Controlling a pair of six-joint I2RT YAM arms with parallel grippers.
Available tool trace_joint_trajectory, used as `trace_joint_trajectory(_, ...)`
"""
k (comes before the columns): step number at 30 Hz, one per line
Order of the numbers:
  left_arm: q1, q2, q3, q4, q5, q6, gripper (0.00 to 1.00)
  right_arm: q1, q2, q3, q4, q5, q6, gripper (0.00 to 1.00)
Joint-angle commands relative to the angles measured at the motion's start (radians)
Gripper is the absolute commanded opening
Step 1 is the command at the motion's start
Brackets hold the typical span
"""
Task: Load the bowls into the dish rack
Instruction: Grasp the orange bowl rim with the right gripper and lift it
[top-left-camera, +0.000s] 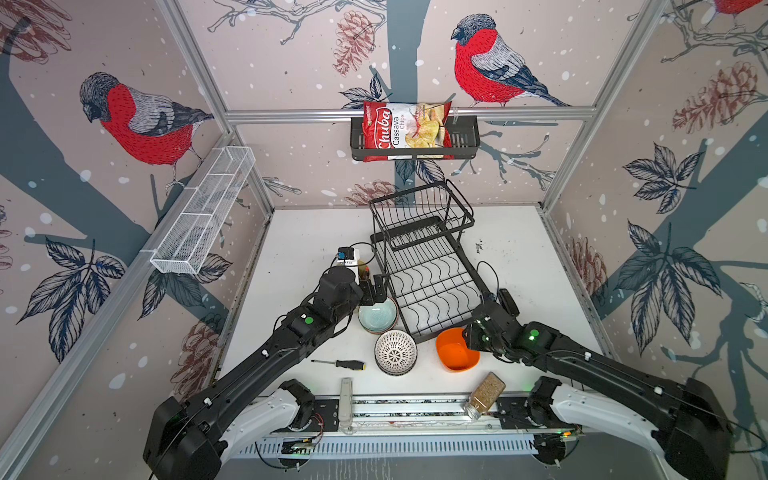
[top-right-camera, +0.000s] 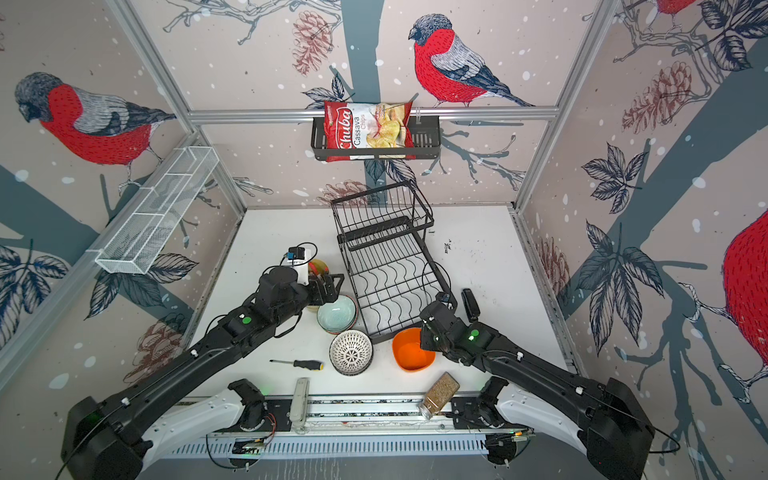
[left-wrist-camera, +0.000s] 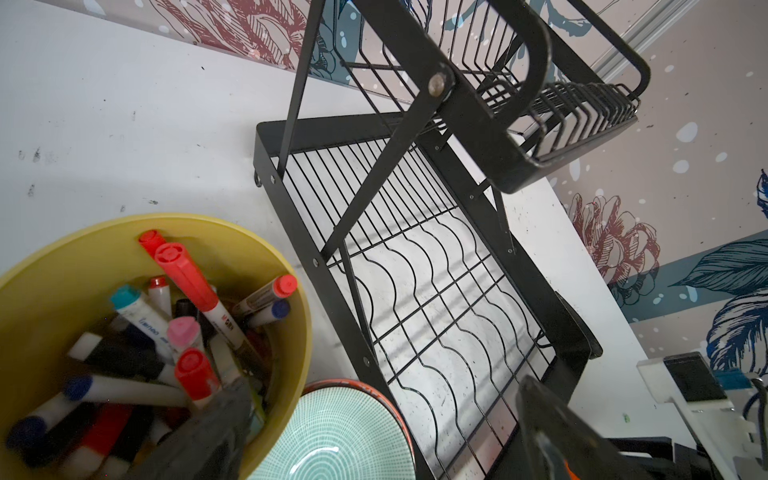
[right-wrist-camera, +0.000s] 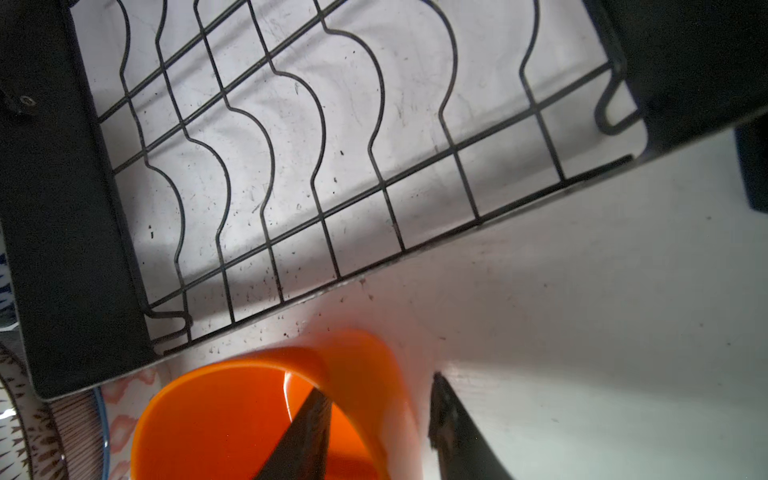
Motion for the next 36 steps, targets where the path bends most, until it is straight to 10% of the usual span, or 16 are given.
trace_joint_trajectory(1,-0.001,-0.005,-0.005,0.046,0.002,-0.004,0.98,0.002,0.015,0.004,0.016,0.048,0.014,0.34)
trace_joint_trajectory(36,-0.001,0.029,0.006,0.065,0.014,0.011,0.98,0.047,0.017,0.028,0.12,0.095,-0.026,0.0)
